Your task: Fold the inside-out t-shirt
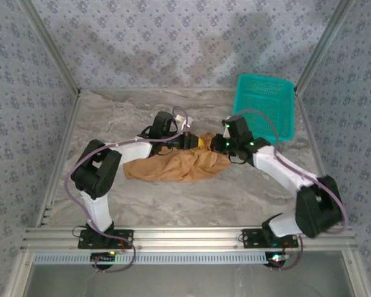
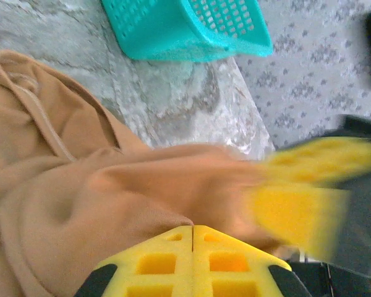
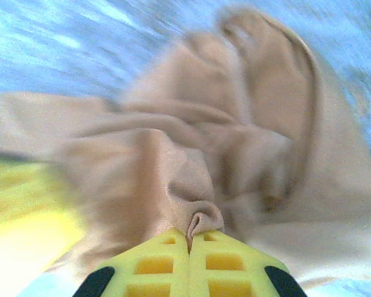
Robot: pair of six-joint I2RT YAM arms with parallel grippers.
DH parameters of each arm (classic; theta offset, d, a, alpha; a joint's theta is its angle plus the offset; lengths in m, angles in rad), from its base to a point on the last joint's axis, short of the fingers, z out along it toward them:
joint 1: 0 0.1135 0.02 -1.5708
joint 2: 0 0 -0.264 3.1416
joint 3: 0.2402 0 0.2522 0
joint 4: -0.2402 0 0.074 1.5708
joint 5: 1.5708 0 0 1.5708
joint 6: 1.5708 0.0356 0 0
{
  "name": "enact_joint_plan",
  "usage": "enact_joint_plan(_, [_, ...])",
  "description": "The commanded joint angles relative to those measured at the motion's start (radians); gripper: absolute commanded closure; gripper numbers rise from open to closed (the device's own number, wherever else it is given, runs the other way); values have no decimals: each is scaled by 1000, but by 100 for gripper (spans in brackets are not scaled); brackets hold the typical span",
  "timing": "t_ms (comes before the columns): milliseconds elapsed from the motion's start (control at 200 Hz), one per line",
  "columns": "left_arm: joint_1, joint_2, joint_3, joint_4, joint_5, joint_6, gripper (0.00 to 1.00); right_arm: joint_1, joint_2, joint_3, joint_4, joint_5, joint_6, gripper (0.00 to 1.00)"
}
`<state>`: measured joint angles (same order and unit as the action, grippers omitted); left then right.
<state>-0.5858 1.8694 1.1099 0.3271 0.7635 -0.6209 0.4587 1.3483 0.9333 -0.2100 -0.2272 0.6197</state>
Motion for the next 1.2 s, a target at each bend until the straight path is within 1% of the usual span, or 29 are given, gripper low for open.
enact_joint_plan(0, [11,40,2,103,-17,-68,100,-39,-96,-65,246,-220,-13,100])
enact_joint_plan(75, [12,61,7,133,-20,-94,100,-64,-123,-109,343,-316,20,100])
enact_joint_plan(155, [11,83,7,179,-19,-126,100,-83,-136,-139,382,-372,37,100])
enact_joint_plan(205, [11,94,7,202,-15,-143,100,-95,-143,-163,386,-378,37,100])
enact_joint_plan(260, [11,102,7,212,-11,-164,100,-112,-152,-198,383,-356,31,100])
enact_joint_plan(325, [13,105,10,209,4,-175,100,-151,-151,-246,382,-341,34,100])
enact_joint_plan(365, [12,98,3,212,5,-175,100,-176,-145,-267,351,-298,31,100])
enact_joint_plan(470, [9,86,-10,228,3,-183,100,-217,-106,-266,127,-74,17,100])
enact_joint_plan(480, [8,86,-10,229,3,-184,100,-220,-99,-263,112,-61,-7,100])
enact_joint_plan(530, [1,90,-6,234,3,-187,100,-230,-54,-248,70,-47,-35,99])
enact_joint_plan(610, [-17,107,6,236,0,-188,100,-233,26,-191,-30,-36,-40,90])
enact_joint_plan(670, [-32,128,18,239,-2,-192,100,-225,56,-151,-96,-11,-35,83])
enact_joint_plan(695, [-39,137,23,240,-3,-195,100,-218,53,-141,-122,13,-26,81])
enact_joint_plan(755, [-53,151,28,245,-7,-201,100,-204,26,-123,-176,76,-13,80])
enact_joint_plan(845, [-72,163,26,245,-20,-205,100,-173,-46,-84,-287,220,-5,78])
enact_joint_plan(864, [-76,166,29,240,-20,-205,100,-163,-63,-78,-305,244,-2,78])
enact_joint_plan(914, [-87,170,30,238,-21,-207,100,-141,-102,-67,-328,282,2,83])
enact_joint_plan(1009, [-106,172,25,232,-30,-197,100,-99,-138,-62,-306,250,-12,92])
enact_joint_plan(1064, [-113,172,23,224,-37,-192,100,-79,-121,-56,-293,218,-28,96])
enact_joint_plan(1199, [-135,157,13,197,-48,-178,100,-31,-12,-28,-284,181,-78,98])
